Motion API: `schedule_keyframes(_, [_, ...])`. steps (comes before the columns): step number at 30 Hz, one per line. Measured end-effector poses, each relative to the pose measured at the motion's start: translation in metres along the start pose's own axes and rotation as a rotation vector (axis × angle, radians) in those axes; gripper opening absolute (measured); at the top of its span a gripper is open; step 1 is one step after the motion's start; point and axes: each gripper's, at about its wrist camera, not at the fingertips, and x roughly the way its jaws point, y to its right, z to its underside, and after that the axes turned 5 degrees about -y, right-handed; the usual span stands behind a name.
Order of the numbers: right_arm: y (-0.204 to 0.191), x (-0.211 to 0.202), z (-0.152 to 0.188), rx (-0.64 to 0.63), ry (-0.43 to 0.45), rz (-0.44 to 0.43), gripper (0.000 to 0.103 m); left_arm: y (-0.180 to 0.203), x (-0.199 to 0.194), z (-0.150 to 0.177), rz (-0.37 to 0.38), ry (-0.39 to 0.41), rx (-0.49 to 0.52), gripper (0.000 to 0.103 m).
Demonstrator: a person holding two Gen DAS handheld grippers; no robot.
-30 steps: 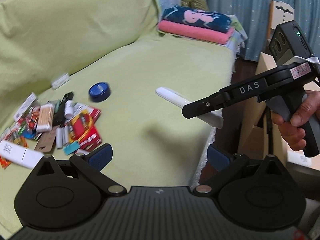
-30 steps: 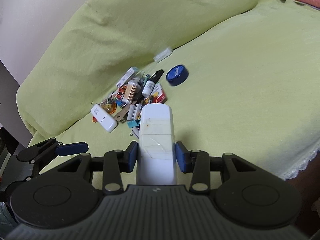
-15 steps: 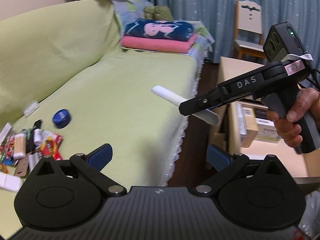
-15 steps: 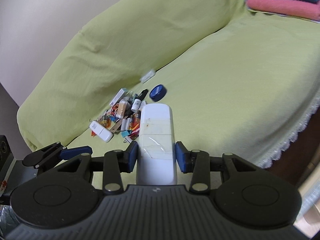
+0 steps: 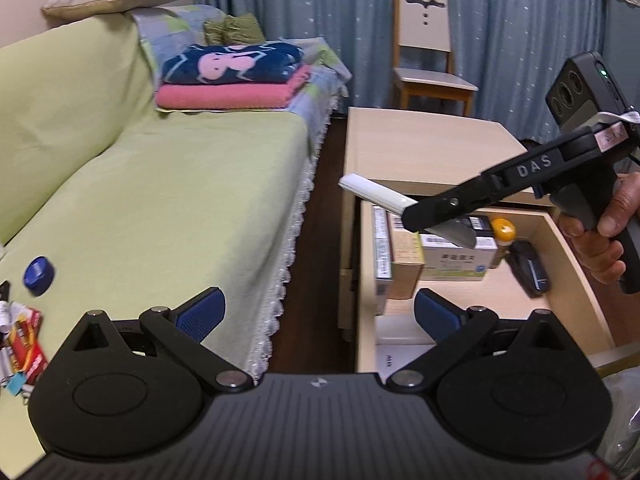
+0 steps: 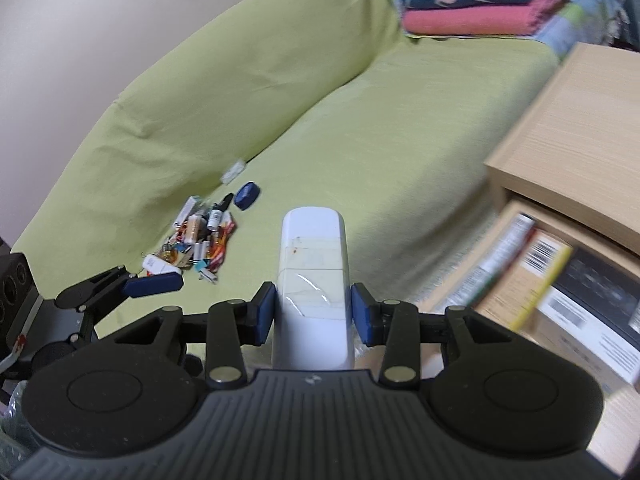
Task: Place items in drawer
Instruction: 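Carry the held white remote with the right tool toward the wooden drawer, then lower the white remote into the drawer beside the other remotes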
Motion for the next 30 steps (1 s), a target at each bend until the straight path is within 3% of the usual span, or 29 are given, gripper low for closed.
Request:
schedule_keyframes(10, [0.047,-0.003,0.041,0.077,-0.122,0.039,0.037,0.024,0.016,0.000,0.016,-0.057,0.032,0.101])
schedule_keyframes(19, [0.060,0.017,0.071,0.093,-0.232,0.034,0.037,0.034,0.028,0.001,0.029,-0.095,0.047,0.101])
schedule_keyframes(30, [0.076,0.021,0.090,0.117,-0.280,0.074,0.036,0.037,0.037,0.002,0.039,-0.121,0.050,0.101])
